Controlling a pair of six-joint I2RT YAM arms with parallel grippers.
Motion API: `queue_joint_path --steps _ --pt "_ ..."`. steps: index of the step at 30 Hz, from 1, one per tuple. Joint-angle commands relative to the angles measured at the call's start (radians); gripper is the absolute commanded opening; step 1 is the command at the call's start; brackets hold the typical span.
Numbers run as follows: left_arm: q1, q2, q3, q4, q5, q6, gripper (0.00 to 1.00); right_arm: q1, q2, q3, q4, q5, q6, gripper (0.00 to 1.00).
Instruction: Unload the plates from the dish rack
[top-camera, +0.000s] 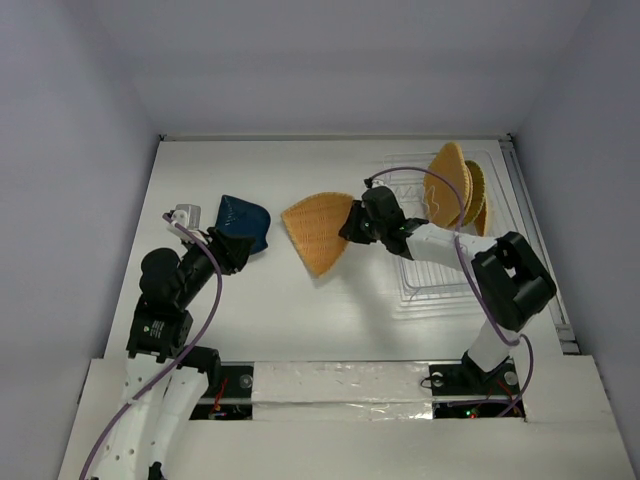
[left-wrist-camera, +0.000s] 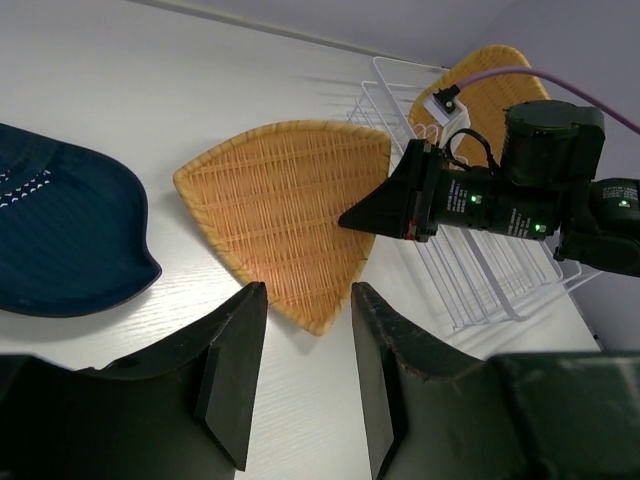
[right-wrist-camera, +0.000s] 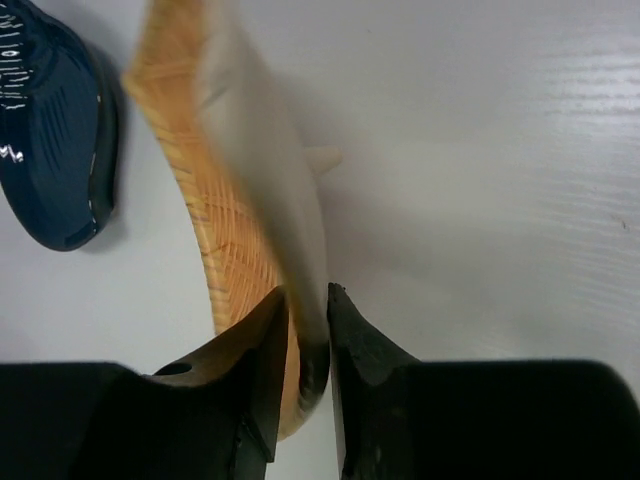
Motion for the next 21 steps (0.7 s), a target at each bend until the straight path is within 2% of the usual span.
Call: queue_joint_path --steps 1,2,6,12,14,17,21 --pt "0.008 0.008 -0.002 0.050 0.017 -0.004 0.36 0.007 -0.020 -0.003 0.147 0.053 0.021 0.29" --pt "0.008 0.011 -0.002 0.052 0.019 -0.004 0.36 0.007 -0.022 -0.009 0.143 0.070 0.021 0.43" --pt "0.008 0.012 -0.002 0.053 0.021 -0.003 0.36 0.007 -0.036 -0.023 0.127 0.101 0.017 0.63" --pt "0.008 0.012 -0.004 0.055 0.022 -0.004 0.36 0.007 -0.045 -0.074 0.151 0.109 0.020 0.66" --pt "0.008 0.011 -0.004 0.055 0.021 -0.004 0.36 0.007 -0.063 -0.084 0.150 0.107 0.020 0.70" --pt "0.008 0.008 -0.002 0.053 0.024 -0.003 0.36 0.018 -0.126 -0.106 0.140 0.112 0.014 0.78" --pt "0.008 0.003 -0.002 0.053 0.024 -0.004 0.36 0.027 -0.253 -0.117 0.110 0.093 -0.008 0.77"
